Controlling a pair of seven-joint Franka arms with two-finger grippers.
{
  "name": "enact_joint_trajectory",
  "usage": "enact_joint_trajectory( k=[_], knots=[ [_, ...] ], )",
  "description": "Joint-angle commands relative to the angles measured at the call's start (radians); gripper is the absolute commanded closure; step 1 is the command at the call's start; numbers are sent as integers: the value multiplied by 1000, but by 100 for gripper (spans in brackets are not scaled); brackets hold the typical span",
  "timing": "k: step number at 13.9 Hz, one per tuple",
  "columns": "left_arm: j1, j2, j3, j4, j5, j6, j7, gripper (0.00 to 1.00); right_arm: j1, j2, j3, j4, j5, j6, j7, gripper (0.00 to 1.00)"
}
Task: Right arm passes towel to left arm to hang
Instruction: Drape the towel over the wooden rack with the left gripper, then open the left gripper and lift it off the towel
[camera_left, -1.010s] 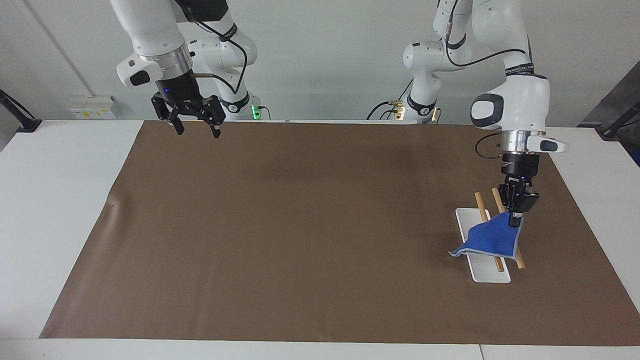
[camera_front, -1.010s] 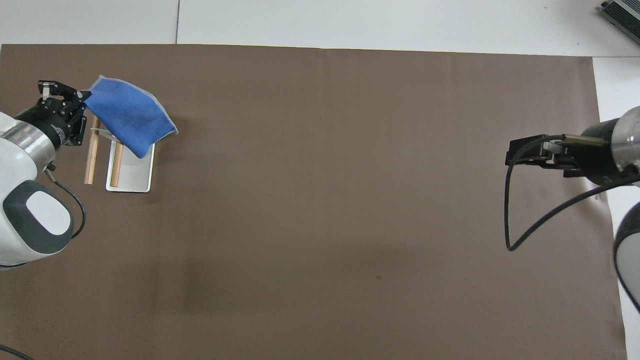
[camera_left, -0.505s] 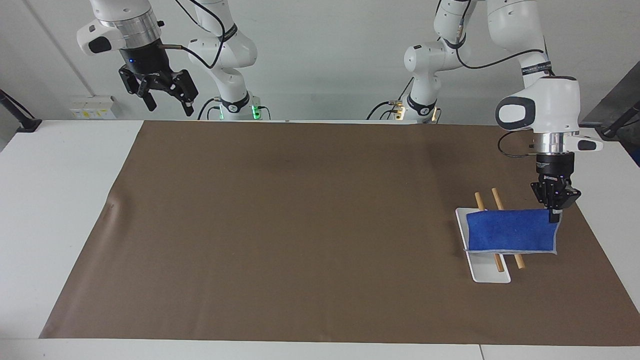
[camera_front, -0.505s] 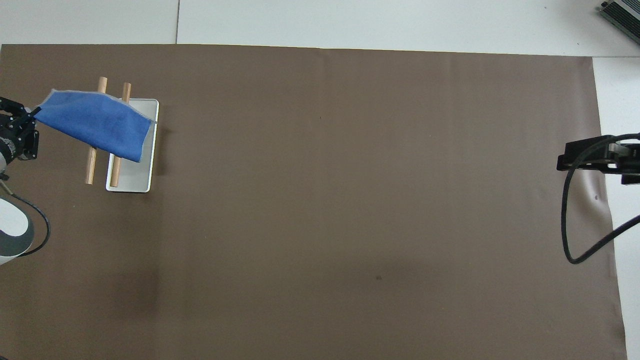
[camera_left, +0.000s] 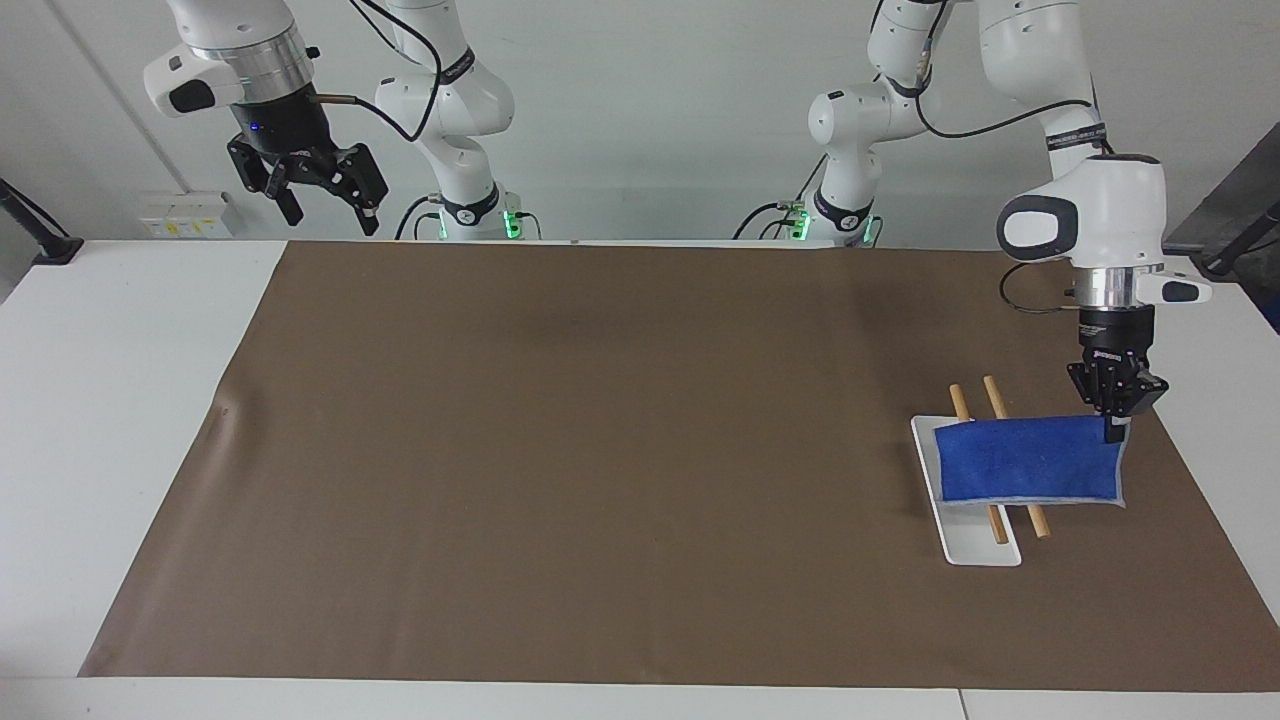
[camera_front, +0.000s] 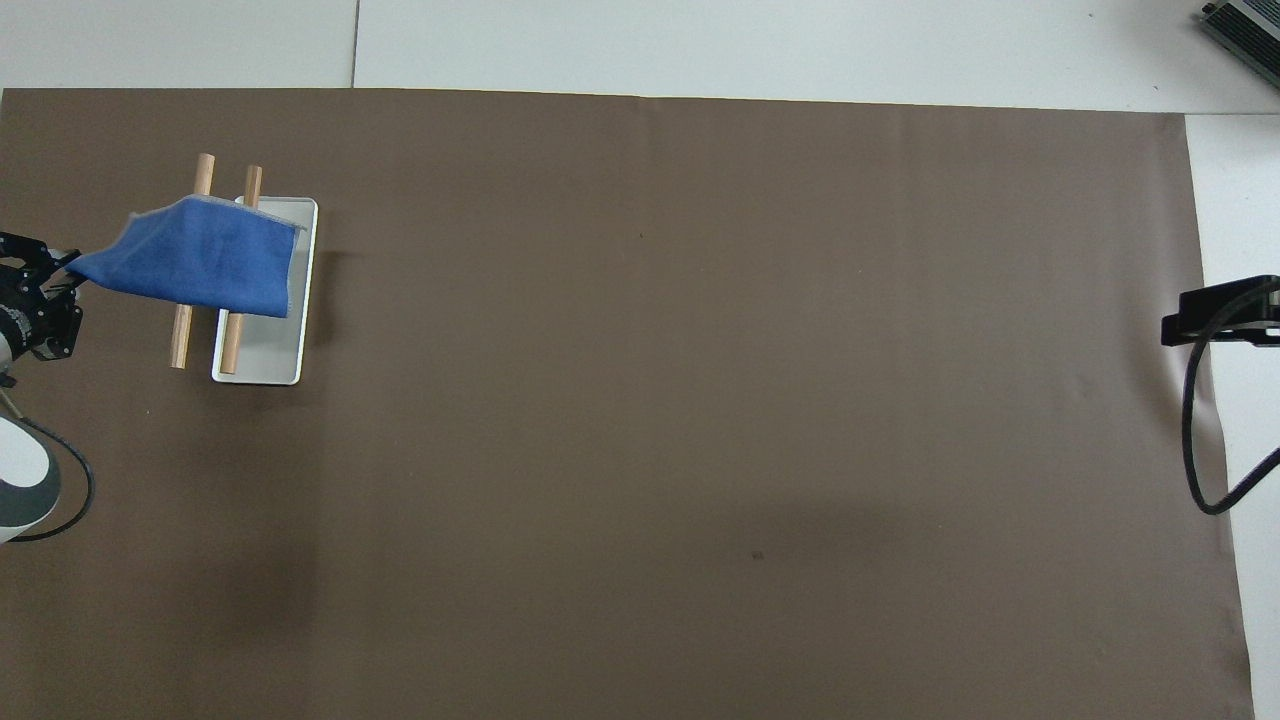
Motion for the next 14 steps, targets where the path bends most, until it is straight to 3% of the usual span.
enact_joint_trajectory(
  k=[1,5,9,14],
  knots=[
    [26,-9,-7,18,-3,-38,135,0,23,-5,-13,-19,-14,11,-7,0],
    [-2,5,-7,57,-1,-52,404,0,-22,-31,51,-76,-8,20,28,0],
    [-104,-6,-7,73,-1,-50,785,0,-32,-46,64,-87,-1,9,21,0],
    [-255,-27,-7,98,-1,-52,999,0,-29,-48,62,-85,-20,-2,14,0]
  ],
)
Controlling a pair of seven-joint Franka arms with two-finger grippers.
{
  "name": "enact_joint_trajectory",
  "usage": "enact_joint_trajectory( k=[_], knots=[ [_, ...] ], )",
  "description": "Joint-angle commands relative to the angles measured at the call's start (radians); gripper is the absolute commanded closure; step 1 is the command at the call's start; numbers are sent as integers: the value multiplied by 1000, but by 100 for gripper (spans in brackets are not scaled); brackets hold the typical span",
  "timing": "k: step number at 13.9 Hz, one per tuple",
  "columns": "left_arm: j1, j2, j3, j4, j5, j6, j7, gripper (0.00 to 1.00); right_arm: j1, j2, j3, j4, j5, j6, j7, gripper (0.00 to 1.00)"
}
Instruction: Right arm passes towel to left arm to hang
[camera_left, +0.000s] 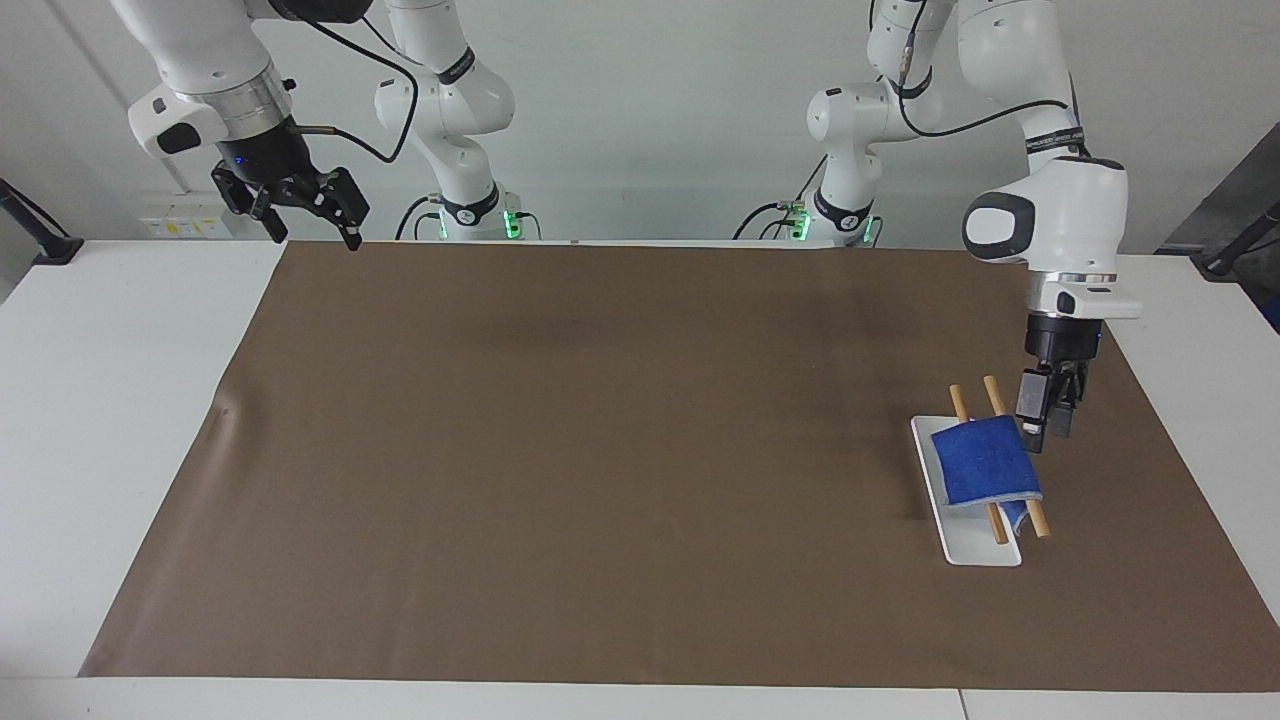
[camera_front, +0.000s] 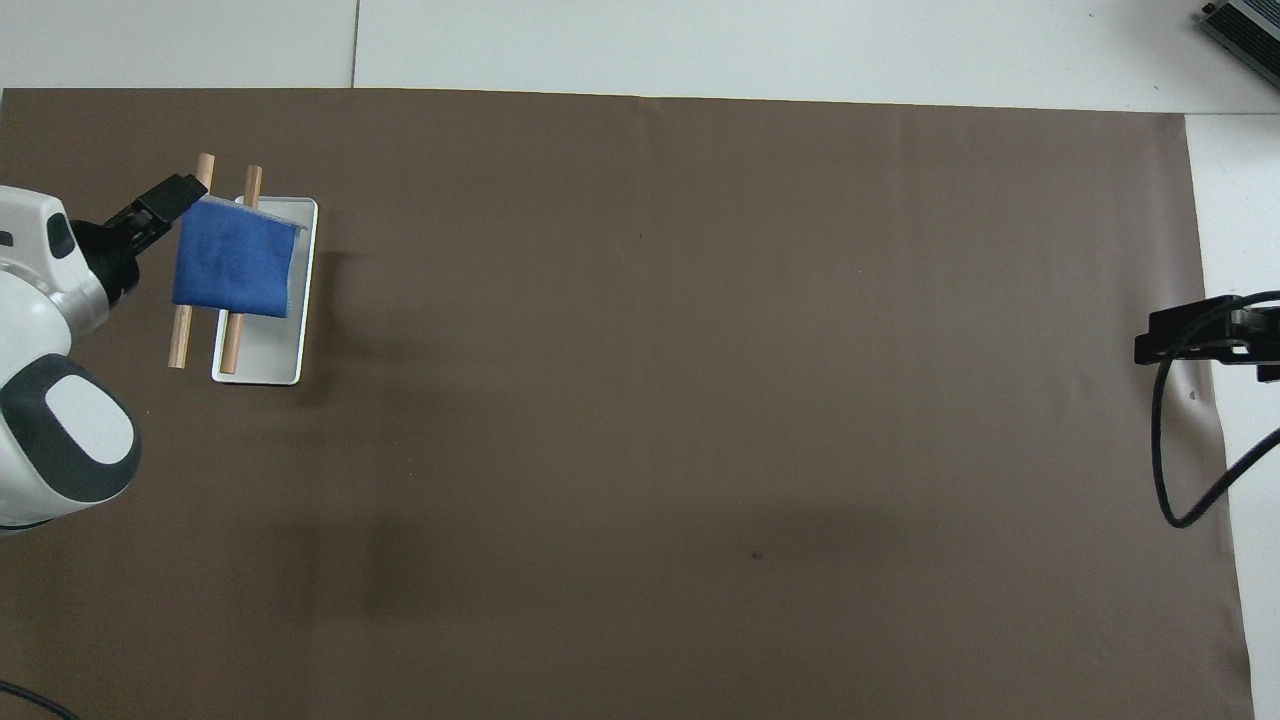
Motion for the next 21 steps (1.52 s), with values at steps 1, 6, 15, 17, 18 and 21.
enact_joint_trajectory(
  k=[1,6,15,17,18,21],
  knots=[
    [-73,-31,17,8,-1,-27,107,0,-9,-24,14,-33,-21,5,1,0],
    [-129,-62,14,174,84,-273,188,0,-9,-22,16,-35,-13,16,-12,0],
    [-114,-48,14,592,341,-1069,220,0,-10,-2,17,13,-67,-26,-63,0],
    [-114,-39,13,666,364,-1224,222,0,-10,-2,17,12,-51,-27,-55,0],
    [-114,-35,11,682,364,-1275,222,0,-10,-2,17,11,-44,-29,-46,0],
    [-117,-45,14,688,356,-1399,222,0,-16,-2,16,13,-2,-38,-20,0]
  ],
)
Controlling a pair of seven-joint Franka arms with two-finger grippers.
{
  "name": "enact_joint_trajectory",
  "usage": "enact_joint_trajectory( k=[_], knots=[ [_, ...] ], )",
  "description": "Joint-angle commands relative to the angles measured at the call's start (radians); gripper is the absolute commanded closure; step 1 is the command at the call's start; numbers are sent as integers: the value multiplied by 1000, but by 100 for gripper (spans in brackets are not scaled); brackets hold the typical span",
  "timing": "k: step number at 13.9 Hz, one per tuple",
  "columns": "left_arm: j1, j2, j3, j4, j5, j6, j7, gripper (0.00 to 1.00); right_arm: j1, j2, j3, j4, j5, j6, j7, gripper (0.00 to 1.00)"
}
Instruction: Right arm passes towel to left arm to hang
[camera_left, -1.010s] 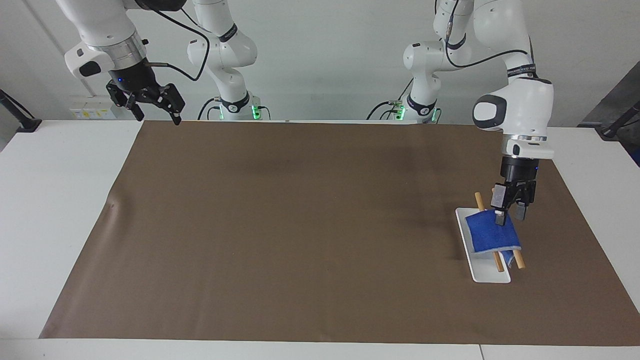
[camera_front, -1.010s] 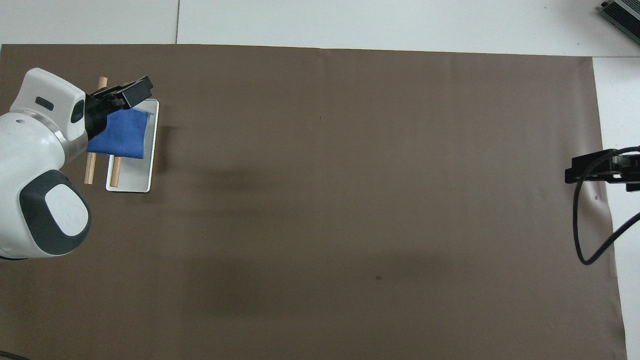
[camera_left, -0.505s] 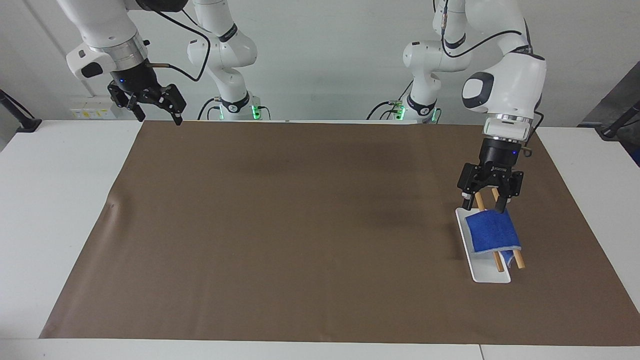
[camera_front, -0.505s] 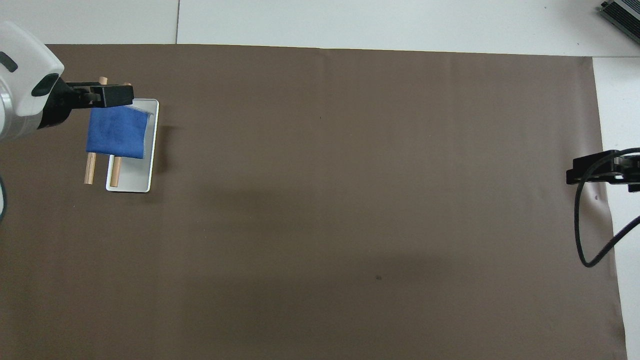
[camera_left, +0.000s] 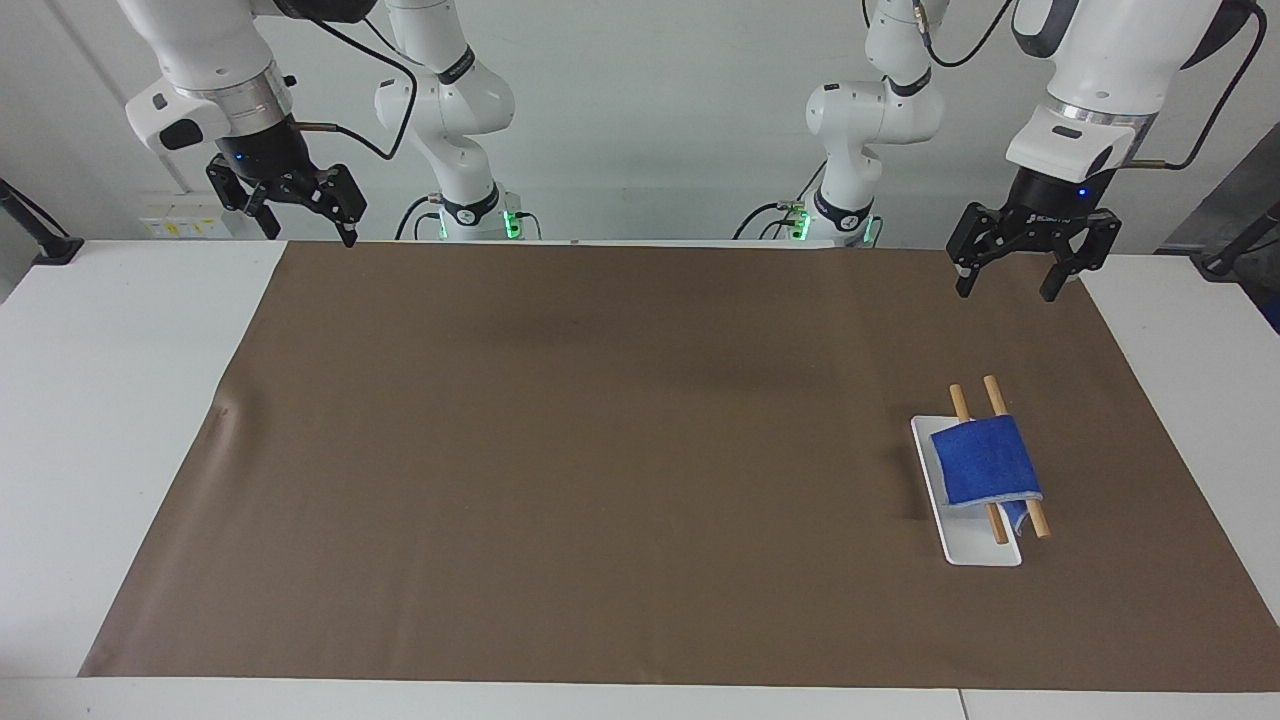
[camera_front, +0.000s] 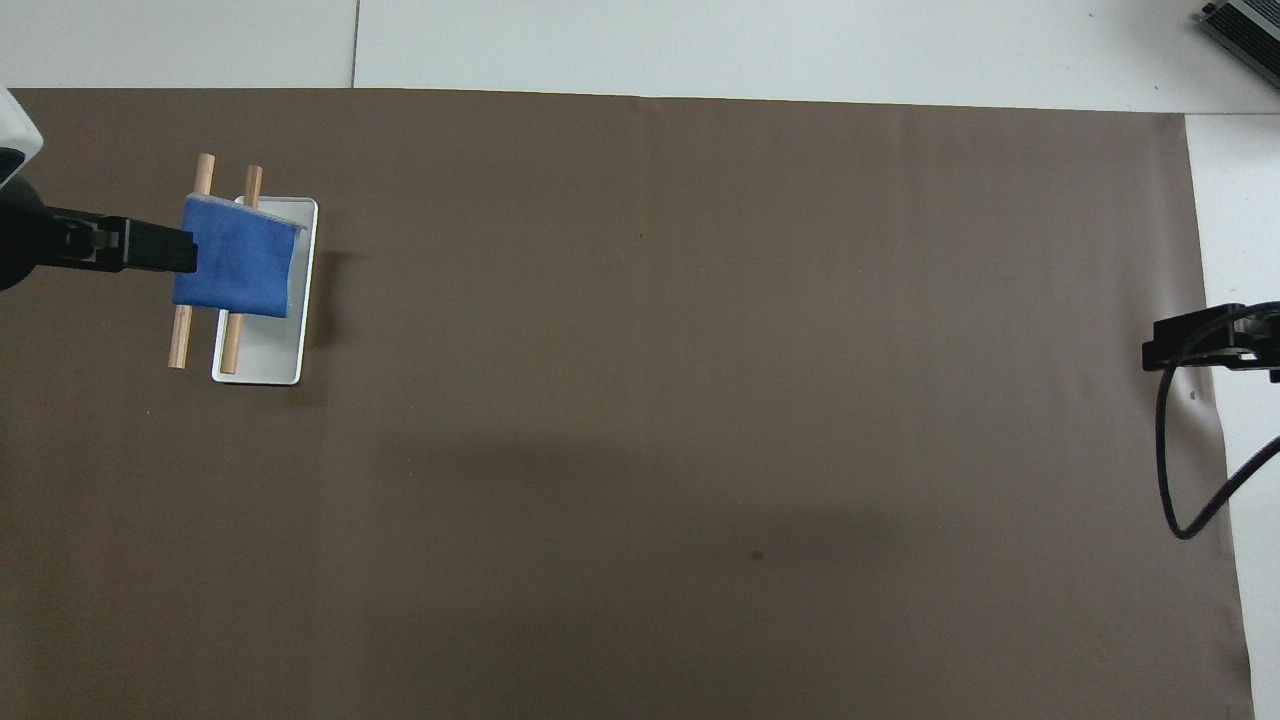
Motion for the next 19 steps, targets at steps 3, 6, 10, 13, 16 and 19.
enact_joint_trajectory(
  k=[3,6,10,13,16,19],
  knots=[
    [5,-8,2,10,13,-174,15,0,-18,-3,10,4,22,-23,13,0],
    [8,-22,7,-12,13,-182,14,0,-18,-5,10,0,22,-20,13,0],
    [16,-24,8,-16,12,-185,18,0,-18,-7,10,-2,22,-21,13,0],
    [17,-30,8,-27,10,-185,17,0,-18,-8,10,-5,22,-20,14,0],
    [39,-29,10,-26,-20,-176,40,0,-18,-8,10,-6,22,-21,13,0],
    [46,-29,8,-26,-22,-179,40,0,-20,-8,10,-6,22,-21,13,0]
  ],
)
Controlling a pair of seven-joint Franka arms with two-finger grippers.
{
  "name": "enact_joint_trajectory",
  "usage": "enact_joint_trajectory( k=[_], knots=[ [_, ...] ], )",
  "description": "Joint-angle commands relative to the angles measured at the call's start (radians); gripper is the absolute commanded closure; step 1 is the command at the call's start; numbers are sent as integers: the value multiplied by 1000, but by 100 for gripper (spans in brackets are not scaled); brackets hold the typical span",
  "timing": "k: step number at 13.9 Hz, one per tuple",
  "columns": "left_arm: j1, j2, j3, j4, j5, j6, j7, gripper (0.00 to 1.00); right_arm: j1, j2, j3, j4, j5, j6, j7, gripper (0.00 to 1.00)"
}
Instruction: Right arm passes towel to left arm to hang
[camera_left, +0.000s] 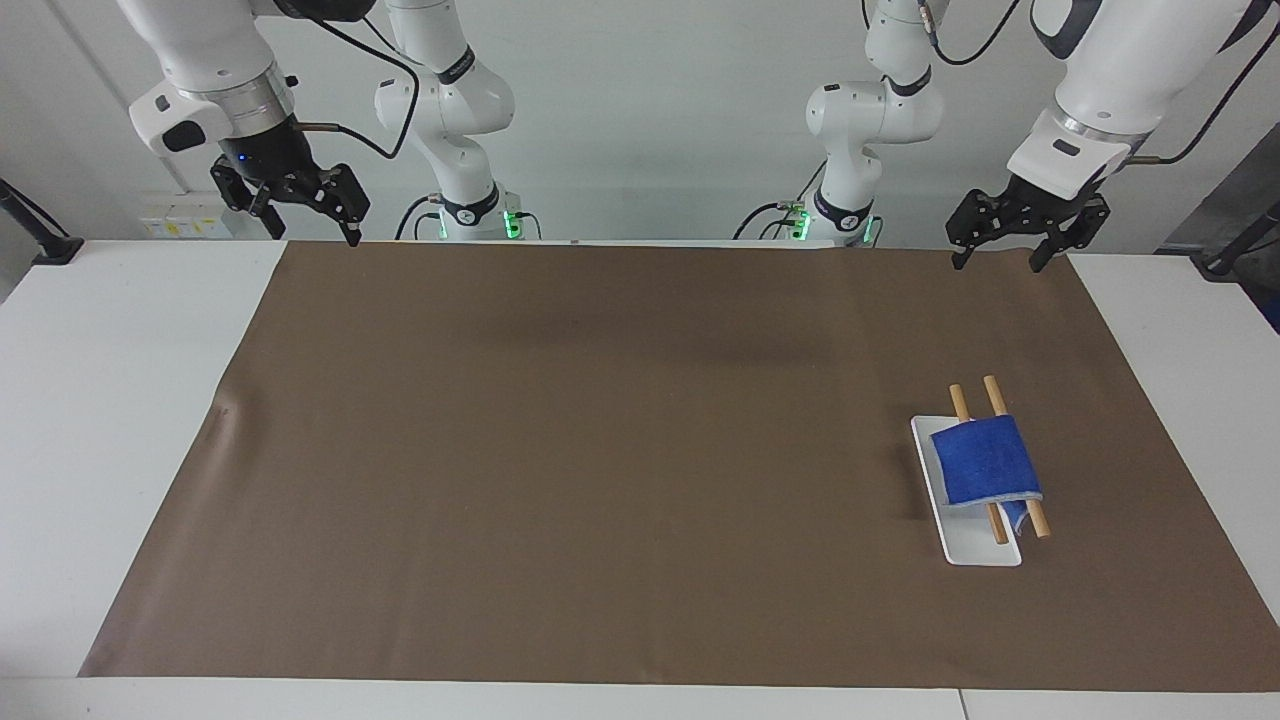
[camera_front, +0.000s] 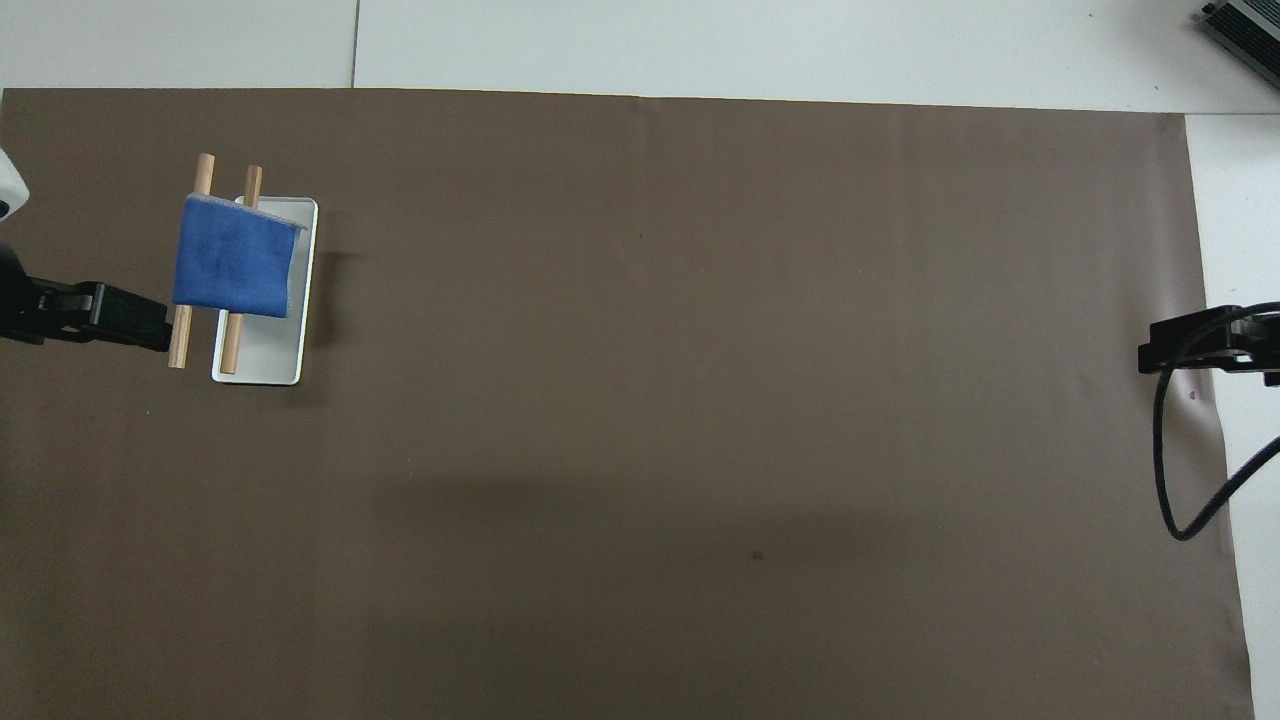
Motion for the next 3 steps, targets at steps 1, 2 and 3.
enact_joint_trajectory(
  k=[1,2,3],
  knots=[
    [12,-22,-3,-23,-15,-4,20,0,-18,-10,10,-5,19,-15,11,0],
    [12,-22,-3,-23,-15,-8,20,0,-18,-8,10,-5,19,-15,12,0],
    [12,-22,-3,-25,-15,-9,20,0,-18,-10,10,-5,19,-16,12,0]
  ],
)
